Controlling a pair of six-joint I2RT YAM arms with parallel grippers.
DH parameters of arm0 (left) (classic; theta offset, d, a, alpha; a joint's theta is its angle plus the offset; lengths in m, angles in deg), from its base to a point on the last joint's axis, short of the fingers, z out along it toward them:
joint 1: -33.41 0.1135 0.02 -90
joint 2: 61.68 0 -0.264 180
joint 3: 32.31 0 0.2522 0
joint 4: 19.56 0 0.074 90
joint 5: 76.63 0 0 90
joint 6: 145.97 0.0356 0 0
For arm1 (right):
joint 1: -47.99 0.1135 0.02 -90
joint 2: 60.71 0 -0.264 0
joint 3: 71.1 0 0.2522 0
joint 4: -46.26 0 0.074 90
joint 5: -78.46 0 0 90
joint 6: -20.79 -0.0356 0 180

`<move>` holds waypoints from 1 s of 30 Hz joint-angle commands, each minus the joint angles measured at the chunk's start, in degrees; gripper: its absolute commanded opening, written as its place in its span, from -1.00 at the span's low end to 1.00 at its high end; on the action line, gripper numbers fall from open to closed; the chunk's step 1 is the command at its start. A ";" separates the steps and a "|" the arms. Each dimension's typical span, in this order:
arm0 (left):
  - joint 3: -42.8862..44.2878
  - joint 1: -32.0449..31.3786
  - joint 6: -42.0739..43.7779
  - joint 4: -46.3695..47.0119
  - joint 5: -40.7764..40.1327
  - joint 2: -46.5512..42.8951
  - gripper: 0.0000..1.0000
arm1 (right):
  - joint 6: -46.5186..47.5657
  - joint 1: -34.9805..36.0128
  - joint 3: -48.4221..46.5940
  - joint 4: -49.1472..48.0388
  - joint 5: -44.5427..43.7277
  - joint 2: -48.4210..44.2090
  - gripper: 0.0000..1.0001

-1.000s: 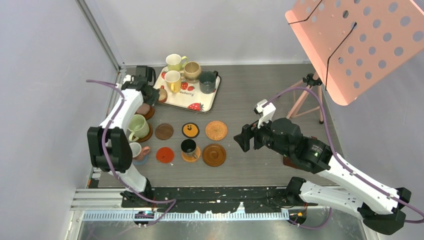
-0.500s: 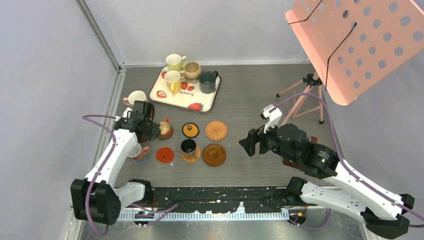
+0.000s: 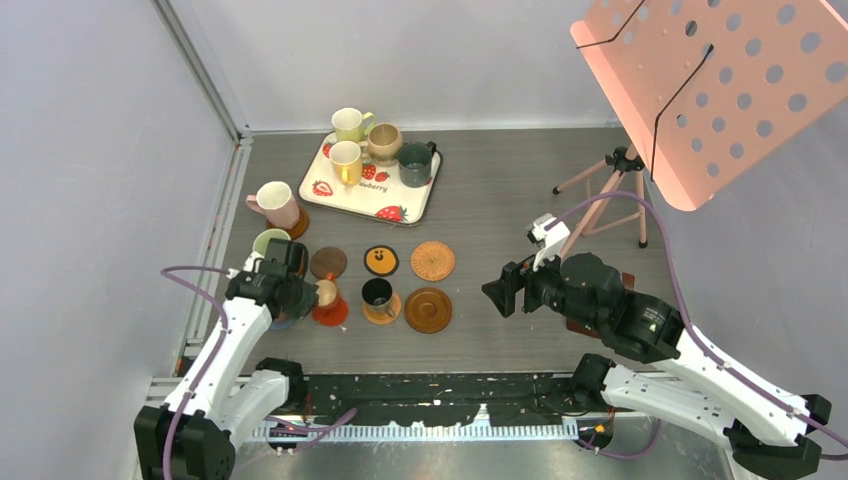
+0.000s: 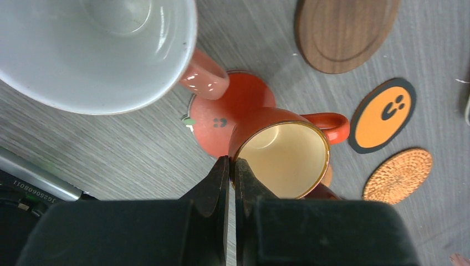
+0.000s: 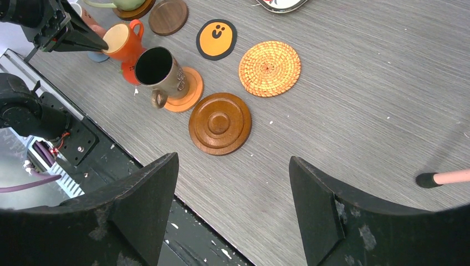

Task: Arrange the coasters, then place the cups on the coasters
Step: Place the cup on the coaster.

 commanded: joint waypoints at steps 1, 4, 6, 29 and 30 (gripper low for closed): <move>-1.74 -0.24 -1.44 1.35 0.05 -1.24 -1.00 | -1.03 0.09 -0.24 -1.97 0.44 -0.19 0.60; -2.84 -0.24 -1.53 1.59 -0.07 -1.15 -1.00 | -1.13 0.12 -0.36 -1.71 0.42 -0.42 0.60; -4.01 -0.25 -1.78 2.22 0.13 -0.96 -1.00 | -1.20 0.19 -0.32 -1.51 0.18 -0.82 0.60; -3.15 -0.24 -0.17 -0.45 -0.80 -2.81 -0.84 | -2.73 0.15 0.24 -1.23 1.00 -2.02 0.60; -3.24 -0.32 -0.13 -0.16 -0.49 -2.59 -0.80 | -2.73 0.13 0.25 -1.15 1.01 -2.12 0.60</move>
